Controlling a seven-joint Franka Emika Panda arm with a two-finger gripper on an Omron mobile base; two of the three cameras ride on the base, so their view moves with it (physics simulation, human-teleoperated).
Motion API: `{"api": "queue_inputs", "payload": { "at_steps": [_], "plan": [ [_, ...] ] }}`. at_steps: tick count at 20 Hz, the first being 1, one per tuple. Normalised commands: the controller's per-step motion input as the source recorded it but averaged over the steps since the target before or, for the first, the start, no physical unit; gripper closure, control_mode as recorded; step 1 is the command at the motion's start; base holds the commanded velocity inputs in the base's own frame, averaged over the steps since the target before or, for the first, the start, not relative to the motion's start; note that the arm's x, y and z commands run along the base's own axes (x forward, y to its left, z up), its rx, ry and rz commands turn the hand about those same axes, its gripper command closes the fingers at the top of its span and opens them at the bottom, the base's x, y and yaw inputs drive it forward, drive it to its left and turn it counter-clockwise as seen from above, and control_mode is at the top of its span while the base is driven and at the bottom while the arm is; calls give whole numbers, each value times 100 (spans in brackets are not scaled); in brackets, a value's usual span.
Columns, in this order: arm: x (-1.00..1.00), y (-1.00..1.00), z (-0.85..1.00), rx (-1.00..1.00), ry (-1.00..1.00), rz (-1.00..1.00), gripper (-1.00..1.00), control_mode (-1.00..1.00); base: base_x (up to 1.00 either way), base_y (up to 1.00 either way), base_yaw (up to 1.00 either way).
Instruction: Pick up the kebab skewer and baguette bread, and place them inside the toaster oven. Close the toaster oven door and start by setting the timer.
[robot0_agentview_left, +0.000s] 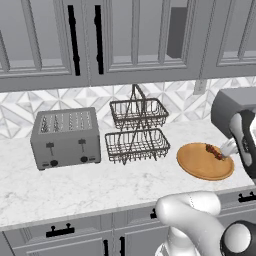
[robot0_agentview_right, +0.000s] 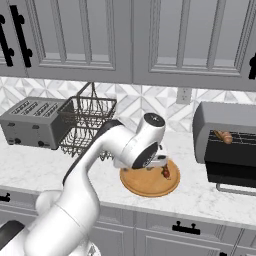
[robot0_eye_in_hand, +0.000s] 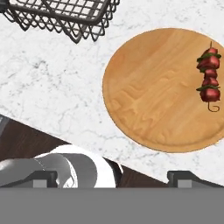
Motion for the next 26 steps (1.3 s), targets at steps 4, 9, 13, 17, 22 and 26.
{"api": "queue_inputs", "payload": {
  "at_steps": [4, 9, 13, 17, 22, 26],
  "plan": [
    [48, -26, -6, -9, 0, 0, -100, -100, 0, 0, 0],
    [21, -21, -26, -11, 0, 0, -100, -100, 0, 0, 0],
    [3, -33, -34, -4, 0, 0, -100, -100, 0, 0, 0],
    [24, -37, -32, 0, 0, 0, -100, -100, 0, 0, 0],
    [37, -3, -34, 0, 0, 2, -100, -100, 0, 0, 0],
    [49, 0, -28, 0, 0, 0, -100, -100, 0, 0, 0]
  ]
}}
